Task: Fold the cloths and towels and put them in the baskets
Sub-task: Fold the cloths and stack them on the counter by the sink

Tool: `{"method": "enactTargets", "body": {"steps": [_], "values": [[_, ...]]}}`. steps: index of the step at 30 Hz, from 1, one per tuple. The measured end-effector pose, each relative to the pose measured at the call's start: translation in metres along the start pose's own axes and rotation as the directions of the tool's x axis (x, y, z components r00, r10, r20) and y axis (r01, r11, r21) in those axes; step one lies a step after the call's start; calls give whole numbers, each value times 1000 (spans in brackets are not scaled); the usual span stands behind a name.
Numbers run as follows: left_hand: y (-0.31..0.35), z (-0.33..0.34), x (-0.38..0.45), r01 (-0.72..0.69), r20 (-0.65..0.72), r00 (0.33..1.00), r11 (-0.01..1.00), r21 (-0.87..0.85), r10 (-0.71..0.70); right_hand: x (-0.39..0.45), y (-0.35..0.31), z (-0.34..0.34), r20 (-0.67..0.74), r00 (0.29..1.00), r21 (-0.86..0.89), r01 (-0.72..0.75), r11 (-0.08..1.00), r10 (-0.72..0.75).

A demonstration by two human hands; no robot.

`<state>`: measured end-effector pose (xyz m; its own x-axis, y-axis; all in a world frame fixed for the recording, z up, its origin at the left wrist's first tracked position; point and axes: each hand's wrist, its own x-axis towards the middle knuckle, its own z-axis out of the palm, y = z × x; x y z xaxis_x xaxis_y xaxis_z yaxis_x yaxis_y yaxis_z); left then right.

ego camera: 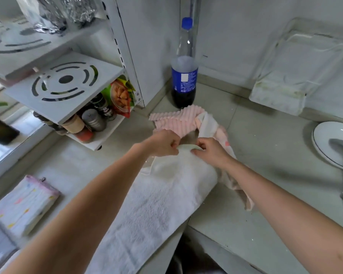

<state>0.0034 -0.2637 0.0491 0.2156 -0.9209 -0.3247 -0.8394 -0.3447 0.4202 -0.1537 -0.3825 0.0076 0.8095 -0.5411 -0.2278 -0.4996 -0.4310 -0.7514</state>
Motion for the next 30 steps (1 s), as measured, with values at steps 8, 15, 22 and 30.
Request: {"method": "enactTargets", "body": {"steps": [8,15,22,30], "values": [[-12,-17,21,160,-172,972,987,-17,-160,3,9,-24,270,941,-218,-147,965,204],[1,-24,33,103,-347,932,994,-31,-108,5,11,-54,-417,899,-178,-222,959,131],[-10,-15,-3,87,-400,911,994,-59,-103,-15,-7,-27,-273,961,-117,19,993,-51],[-81,23,-124,193,-441,871,976,-96,-216,-69,-46,75,131,964,-70,242,968,-232]]}}
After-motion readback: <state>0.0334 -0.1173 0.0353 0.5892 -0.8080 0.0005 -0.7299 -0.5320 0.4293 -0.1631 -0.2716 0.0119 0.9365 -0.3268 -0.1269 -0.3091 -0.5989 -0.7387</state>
